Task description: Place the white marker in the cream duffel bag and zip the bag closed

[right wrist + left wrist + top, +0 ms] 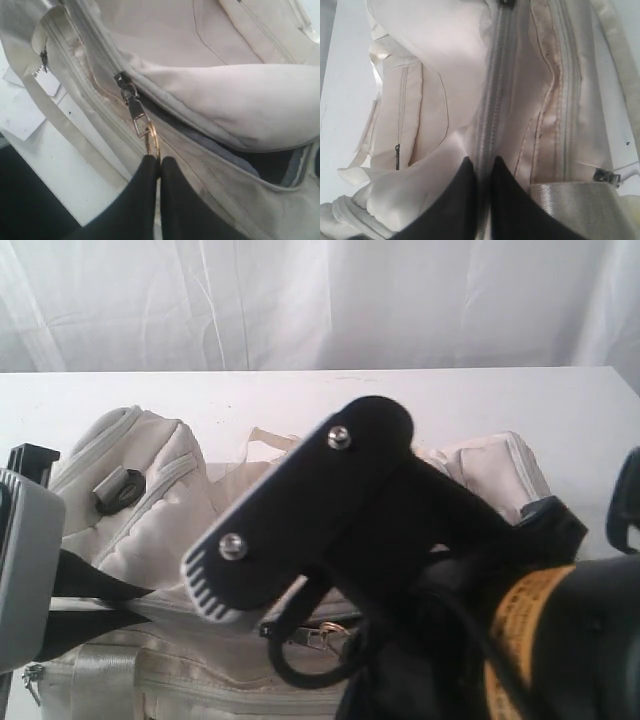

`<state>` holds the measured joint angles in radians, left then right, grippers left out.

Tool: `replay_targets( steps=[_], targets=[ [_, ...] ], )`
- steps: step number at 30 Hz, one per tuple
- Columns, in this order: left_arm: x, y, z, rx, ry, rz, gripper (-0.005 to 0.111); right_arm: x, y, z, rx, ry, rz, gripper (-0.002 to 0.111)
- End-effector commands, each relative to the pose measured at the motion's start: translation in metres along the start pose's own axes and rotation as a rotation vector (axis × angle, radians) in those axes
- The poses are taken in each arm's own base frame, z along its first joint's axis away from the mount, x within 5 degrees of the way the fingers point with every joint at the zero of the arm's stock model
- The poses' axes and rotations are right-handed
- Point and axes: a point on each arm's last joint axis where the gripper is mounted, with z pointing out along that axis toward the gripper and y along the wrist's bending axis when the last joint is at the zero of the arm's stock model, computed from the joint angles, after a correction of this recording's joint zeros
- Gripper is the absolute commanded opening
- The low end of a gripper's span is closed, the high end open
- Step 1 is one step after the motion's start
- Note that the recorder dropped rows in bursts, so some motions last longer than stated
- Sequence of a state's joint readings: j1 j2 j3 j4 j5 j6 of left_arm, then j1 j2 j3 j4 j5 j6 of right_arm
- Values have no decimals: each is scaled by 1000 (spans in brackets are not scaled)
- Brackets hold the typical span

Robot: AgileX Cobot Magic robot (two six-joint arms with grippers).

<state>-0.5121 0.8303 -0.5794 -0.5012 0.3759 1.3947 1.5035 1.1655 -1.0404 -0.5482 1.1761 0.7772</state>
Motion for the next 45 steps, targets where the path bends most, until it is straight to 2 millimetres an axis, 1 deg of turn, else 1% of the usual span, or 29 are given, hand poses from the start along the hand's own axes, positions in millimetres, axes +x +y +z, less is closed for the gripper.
replay_targets(
  steps=[1,4,7,9,12,13,15,16,17,18,19,21,23,25,26,28,30,32,35,38,39,41,45],
  targets=[
    [4,1,-1,-21,45,-12,0,11,-18,-10,45,-27,37,0],
    [10,2,-1,-33,109,-49,0,16,-29,-16,55,-69,56,0],
    [22,2,-3,-42,238,-83,0,27,-45,-25,62,-129,113,0],
    [26,3,-4,-50,288,-101,0,34,-53,-28,69,-155,135,0],
    [29,4,-5,-72,320,-118,0,42,-65,-29,92,-187,172,0],
    [29,5,-5,-81,318,-148,0,45,-69,-29,103,-191,190,0],
    [26,8,-6,-115,285,-201,0,47,-73,-29,113,-192,202,0],
    [23,12,-7,-142,262,-233,5,47,-73,-29,114,-192,195,0],
    [15,20,-10,-185,209,-277,16,47,-73,-29,116,-193,190,0],
    [9,26,-13,-202,173,-299,28,47,-73,-29,116,-193,188,0],
    [0,33,-18,-216,125,-337,50,47,-73,-29,116,-193,188,0],
    [-15,40,-26,-198,44,-429,71,47,-73,-29,118,-195,187,0],
    [-24,41,-32,-135,13,-449,69,46,-73,-29,119,-196,187,0],
    [-38,35,-37,-4,-70,-379,58,45,-74,-29,130,-207,181,0],
    [-41,33,-38,20,-93,-365,57,45,-74,-29,131,-208,181,0],
    [-50,33,-37,54,-196,-365,56,45,-74,-29,133,-210,180,0],
    [-52,33,-34,69,-208,-370,56,45,-74,-29,133,-210,180,0],
    [-53,35,-27,100,-222,-387,56,45,-74,-29,133,-210,180,0],
    [-58,36,-13,155,-274,-336,56,45,-74,-29,133,-210,180,0],
    [-65,31,7,217,-280,-303,56,45,-74,-29,132,-210,182,0],
    [-66,30,11,218,-279,-295,56,45,-74,-29,132,-210,182,0],
    [-73,28,28,207,-274,-273,56,45,-74,-29,131,-208,183,0],
    [-79,23,43,216,-266,-257,56,45,-74,-29,131,-208,185,0]
  ],
)
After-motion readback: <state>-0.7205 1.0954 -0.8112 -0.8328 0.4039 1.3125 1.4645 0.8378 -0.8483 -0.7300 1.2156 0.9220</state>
